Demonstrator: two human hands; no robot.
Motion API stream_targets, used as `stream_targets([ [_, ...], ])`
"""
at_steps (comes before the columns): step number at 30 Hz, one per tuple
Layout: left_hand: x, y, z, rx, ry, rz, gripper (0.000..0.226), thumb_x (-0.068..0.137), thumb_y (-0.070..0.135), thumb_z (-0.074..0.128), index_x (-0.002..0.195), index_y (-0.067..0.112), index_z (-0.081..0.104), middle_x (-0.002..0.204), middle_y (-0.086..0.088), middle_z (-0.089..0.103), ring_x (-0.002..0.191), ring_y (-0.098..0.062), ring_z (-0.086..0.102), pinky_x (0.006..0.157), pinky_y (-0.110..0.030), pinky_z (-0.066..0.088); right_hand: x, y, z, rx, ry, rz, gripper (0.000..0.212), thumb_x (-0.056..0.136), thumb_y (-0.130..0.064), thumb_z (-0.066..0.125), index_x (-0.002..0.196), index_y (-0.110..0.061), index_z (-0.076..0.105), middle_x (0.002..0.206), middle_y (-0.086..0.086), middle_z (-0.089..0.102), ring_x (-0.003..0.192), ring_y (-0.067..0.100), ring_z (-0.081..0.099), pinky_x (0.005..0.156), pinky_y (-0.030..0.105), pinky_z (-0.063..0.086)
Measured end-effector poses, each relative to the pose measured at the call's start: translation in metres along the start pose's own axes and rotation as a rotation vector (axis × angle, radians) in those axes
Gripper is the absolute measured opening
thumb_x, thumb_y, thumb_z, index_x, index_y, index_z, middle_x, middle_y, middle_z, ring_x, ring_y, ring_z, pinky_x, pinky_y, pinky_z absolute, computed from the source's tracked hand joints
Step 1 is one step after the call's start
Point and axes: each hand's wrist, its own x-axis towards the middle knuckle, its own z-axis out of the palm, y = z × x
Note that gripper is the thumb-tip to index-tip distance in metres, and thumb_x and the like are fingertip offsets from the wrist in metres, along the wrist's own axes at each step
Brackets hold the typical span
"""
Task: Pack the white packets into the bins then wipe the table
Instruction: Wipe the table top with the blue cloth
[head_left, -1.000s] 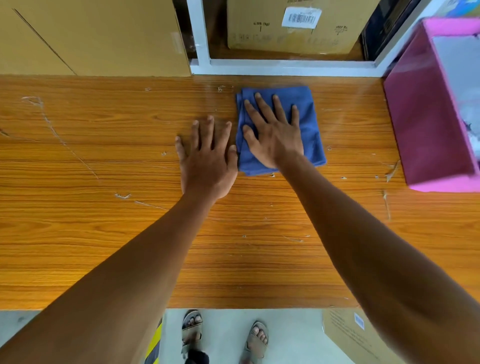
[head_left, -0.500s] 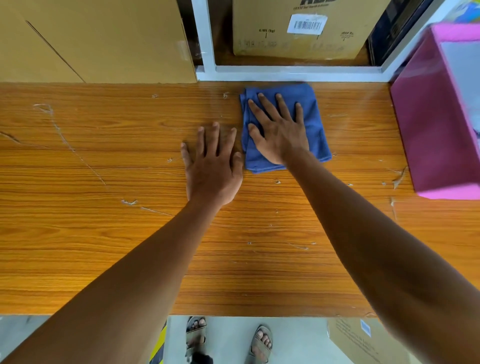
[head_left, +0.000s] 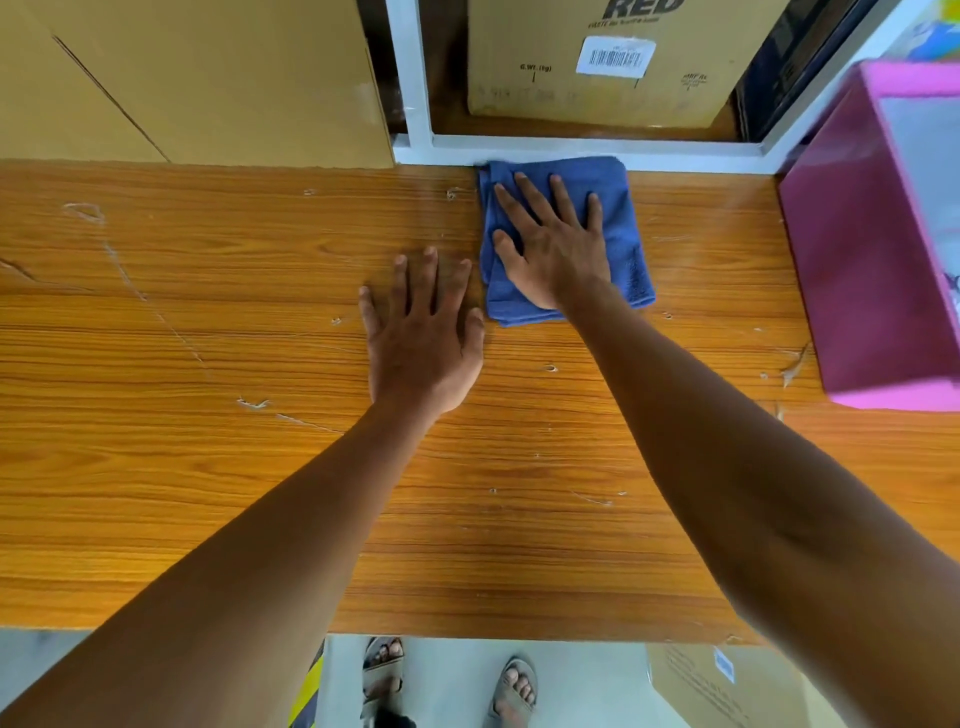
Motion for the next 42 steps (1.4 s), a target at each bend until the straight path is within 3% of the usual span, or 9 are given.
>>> stream_targets([
  [6, -0.001, 0.001, 0.000, 0.010, -0.010, 0.001, 0.062, 0.108, 0.057, 0.018, 0.167, 0.040, 0.014, 0.178, 0.002, 0.004, 0.164, -0.030, 0.000, 0.126, -0.069, 0.006, -0.076, 0.002, 0.010, 0.000, -0.002, 0.004, 0.067, 0.105, -0.065, 0.014, 0.167, -0.040, 0.012, 0.176, -0.012, 0.003, 0.163, 0.024, -0.003, 0.127, 0.064, -0.004],
  [14, -0.001, -0.001, 0.001, 0.001, -0.010, -0.002, 0.063, 0.107, 0.057, 0.017, 0.167, 0.040, 0.011, 0.178, 0.001, 0.003, 0.164, -0.029, -0.002, 0.127, -0.068, 0.004, 0.007, 0.016, 0.000, -0.008, 0.004, 0.026, 0.068, 0.104, -0.065, 0.012, 0.167, -0.040, 0.013, 0.176, -0.010, 0.007, 0.163, 0.026, 0.001, 0.126, 0.067, 0.000],
  [21, -0.002, -0.002, 0.000, 0.017, -0.004, 0.005, 0.062, 0.108, 0.058, 0.020, 0.167, 0.040, 0.014, 0.178, 0.001, 0.006, 0.164, -0.031, 0.001, 0.126, -0.069, 0.005, -0.106, 0.027, 0.012, -0.014, 0.012, 0.048, 0.067, 0.105, -0.066, 0.015, 0.167, -0.042, 0.010, 0.176, -0.013, 0.004, 0.163, 0.023, -0.003, 0.127, 0.063, -0.003],
  [31, 0.001, -0.002, 0.005, 0.031, 0.000, 0.007, 0.062, 0.108, 0.059, 0.015, 0.167, 0.041, 0.009, 0.178, 0.003, 0.003, 0.164, -0.028, -0.002, 0.127, -0.067, 0.003, -0.009, 0.056, -0.003, -0.001, -0.006, 0.123, 0.067, 0.104, -0.066, 0.012, 0.167, -0.043, 0.008, 0.176, -0.012, 0.005, 0.163, 0.024, -0.002, 0.125, 0.066, -0.003],
  [38, -0.002, 0.002, -0.003, 0.067, -0.029, 0.014, 0.061, 0.108, 0.058, 0.018, 0.166, 0.041, 0.015, 0.178, -0.001, 0.010, 0.163, -0.030, 0.001, 0.127, -0.066, 0.003, -0.159, 0.038, 0.013, 0.030, 0.051, 0.132, 0.066, 0.106, -0.064, 0.017, 0.167, -0.040, 0.012, 0.176, -0.011, 0.007, 0.163, 0.025, 0.001, 0.126, 0.065, -0.001],
  [42, 0.014, 0.042, -0.002, 0.034, -0.060, 0.092, 0.060, 0.108, 0.059, 0.021, 0.166, 0.045, 0.018, 0.178, 0.002, 0.008, 0.164, -0.029, 0.001, 0.127, -0.065, 0.003, -0.166, 0.048, 0.011, 0.010, 0.017, 0.148, 0.067, 0.105, -0.066, 0.015, 0.167, -0.043, 0.008, 0.176, -0.013, 0.002, 0.163, 0.023, -0.004, 0.126, 0.065, -0.004],
])
